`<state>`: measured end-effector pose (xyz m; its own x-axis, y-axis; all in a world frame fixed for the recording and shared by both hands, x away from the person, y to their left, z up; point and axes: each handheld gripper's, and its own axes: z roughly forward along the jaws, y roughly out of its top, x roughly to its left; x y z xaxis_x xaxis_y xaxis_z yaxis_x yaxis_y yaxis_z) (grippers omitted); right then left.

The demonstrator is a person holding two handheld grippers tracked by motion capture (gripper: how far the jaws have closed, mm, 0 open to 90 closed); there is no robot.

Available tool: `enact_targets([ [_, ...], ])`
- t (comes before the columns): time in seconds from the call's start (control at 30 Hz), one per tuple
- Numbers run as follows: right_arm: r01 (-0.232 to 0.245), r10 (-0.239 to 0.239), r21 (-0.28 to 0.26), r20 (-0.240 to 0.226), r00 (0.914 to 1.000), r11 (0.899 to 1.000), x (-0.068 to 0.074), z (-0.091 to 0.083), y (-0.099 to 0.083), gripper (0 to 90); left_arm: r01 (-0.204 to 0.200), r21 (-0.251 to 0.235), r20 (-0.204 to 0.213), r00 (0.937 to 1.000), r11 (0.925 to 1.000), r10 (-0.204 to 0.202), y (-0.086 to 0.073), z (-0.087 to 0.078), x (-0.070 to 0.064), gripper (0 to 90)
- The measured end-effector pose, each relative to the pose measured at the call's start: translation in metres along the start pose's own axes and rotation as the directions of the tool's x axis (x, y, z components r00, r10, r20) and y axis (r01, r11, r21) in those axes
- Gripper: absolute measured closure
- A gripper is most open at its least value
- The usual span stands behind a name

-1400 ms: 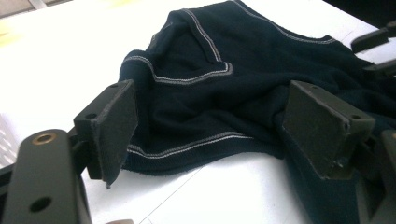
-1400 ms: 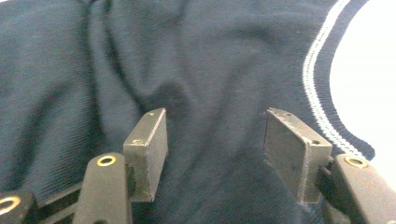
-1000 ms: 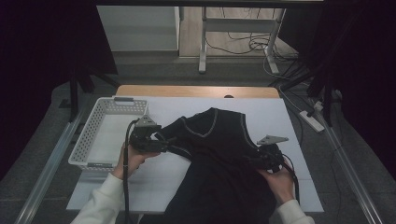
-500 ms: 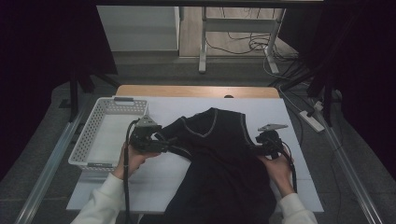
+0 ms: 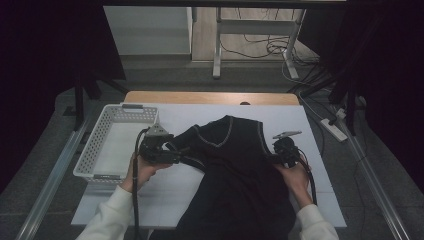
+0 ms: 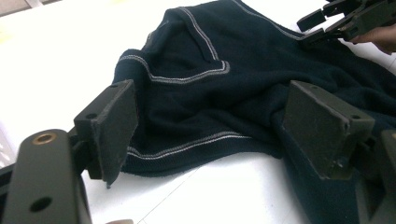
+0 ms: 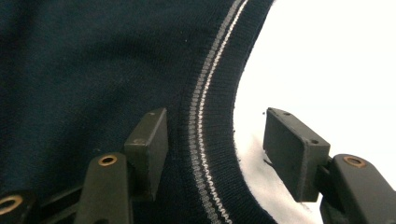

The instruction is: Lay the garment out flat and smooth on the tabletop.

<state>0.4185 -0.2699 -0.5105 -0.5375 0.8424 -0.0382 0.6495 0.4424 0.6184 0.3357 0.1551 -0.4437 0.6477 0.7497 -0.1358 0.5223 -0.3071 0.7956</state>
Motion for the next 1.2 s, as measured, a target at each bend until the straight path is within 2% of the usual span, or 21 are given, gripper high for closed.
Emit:
enact_targets([
  [0.23, -0.008, 0.008, 0.003, -0.022, 0.9997, 1.000, -0.002, 0.000, -0.001, 48.9, -0.003, -0.005, -0.001, 1.0000, 1.0000, 0.003, 0.000, -0.002, -0.001, 19.1],
  [0.43, -0.021, 0.021, 0.009, -0.071, 0.9972, 1.000, -0.005, -0.003, -0.001, 71.4, -0.003, -0.002, -0.002, 1.0000, 1.0000, 0.003, 0.000, -0.001, 0.000, 19.1],
  [0.53, -0.035, 0.036, 0.008, -0.085, 0.9957, 0.999, -0.007, -0.003, -0.002, 75.6, -0.001, -0.006, -0.004, 1.0000, 1.0000, 0.001, 0.000, -0.003, 0.000, 19.1],
  [0.67, -0.016, 0.016, 0.013, -0.038, 0.9991, 1.000, -0.008, -0.006, -0.003, 78.0, 0.002, -0.014, -0.008, 1.0000, 0.9999, -0.002, -0.001, -0.006, 0.002, 19.1],
  [0.8, -0.018, 0.018, 0.008, -0.003, 0.9998, 1.000, -0.013, -0.010, -0.006, 78.7, 0.002, -0.012, -0.008, 1.0000, 0.9999, -0.002, -0.001, -0.006, 0.002, 19.1],
  [1.07, -0.054, 0.054, 0.003, 0.019, 0.9984, 0.999, -0.028, -0.018, -0.014, 79.1, 0.003, -0.016, -0.012, 0.9999, 0.9999, -0.003, -0.001, -0.008, 0.003, 19.1],
  [1.2, -0.082, 0.082, 0.001, 0.047, 0.9955, 0.997, -0.037, -0.024, -0.019, 79.4, 0.003, -0.017, -0.012, 0.9999, 0.9999, -0.003, -0.001, -0.008, 0.004, 19.1],
])
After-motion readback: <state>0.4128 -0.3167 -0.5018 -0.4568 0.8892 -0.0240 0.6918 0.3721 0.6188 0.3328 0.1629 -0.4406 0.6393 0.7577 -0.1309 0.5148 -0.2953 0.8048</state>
